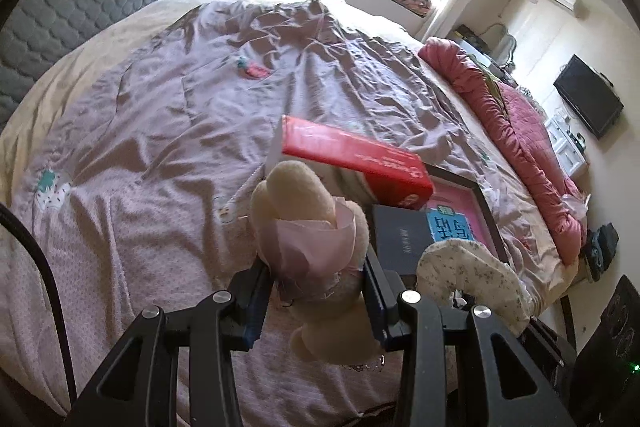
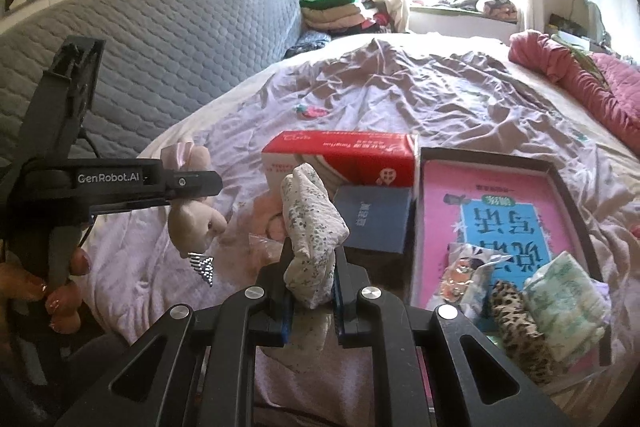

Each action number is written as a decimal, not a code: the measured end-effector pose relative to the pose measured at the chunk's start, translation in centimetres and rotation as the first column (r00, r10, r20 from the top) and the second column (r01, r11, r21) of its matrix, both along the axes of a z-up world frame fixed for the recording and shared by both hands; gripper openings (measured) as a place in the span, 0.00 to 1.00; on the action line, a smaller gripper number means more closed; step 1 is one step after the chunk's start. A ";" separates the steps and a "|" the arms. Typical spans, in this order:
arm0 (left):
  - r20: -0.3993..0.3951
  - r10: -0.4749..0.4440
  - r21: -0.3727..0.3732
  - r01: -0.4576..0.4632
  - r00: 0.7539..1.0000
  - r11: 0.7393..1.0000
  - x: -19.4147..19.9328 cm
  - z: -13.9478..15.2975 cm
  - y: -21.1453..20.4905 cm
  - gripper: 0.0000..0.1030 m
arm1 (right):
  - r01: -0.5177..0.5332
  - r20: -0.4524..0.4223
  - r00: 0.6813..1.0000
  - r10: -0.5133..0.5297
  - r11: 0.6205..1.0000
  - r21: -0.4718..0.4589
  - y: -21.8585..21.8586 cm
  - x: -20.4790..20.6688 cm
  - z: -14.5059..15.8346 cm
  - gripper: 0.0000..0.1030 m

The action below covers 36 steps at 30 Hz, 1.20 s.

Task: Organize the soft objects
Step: 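Carry the plush bunny and lace cloth with both tools over the pink tray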

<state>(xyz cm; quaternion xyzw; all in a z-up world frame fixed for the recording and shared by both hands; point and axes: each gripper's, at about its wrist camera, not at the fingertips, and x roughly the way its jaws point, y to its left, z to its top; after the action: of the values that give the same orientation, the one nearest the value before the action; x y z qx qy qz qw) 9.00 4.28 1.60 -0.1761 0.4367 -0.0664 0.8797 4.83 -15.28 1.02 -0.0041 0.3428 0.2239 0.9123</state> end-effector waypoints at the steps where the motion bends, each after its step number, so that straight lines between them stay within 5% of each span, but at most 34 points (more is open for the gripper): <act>1: 0.003 -0.006 0.004 0.006 1.000 1.000 -0.1 0.2 -0.4 0.41 | 0.004 0.004 1.000 -0.004 1.000 0.004 -0.2 0.0 0.2 0.15; 36: 0.044 -0.245 0.116 0.238 0.969 0.964 -2.3 3.1 -14.0 0.41 | 0.215 0.087 0.971 -0.224 0.971 0.105 -11.2 0.0 4.4 0.15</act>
<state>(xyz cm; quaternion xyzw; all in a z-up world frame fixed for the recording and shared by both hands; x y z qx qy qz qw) 6.67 -9.73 4.70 -0.0711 0.4320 -0.1542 0.8857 4.79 -26.48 5.45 0.0660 0.2847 0.1369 0.9465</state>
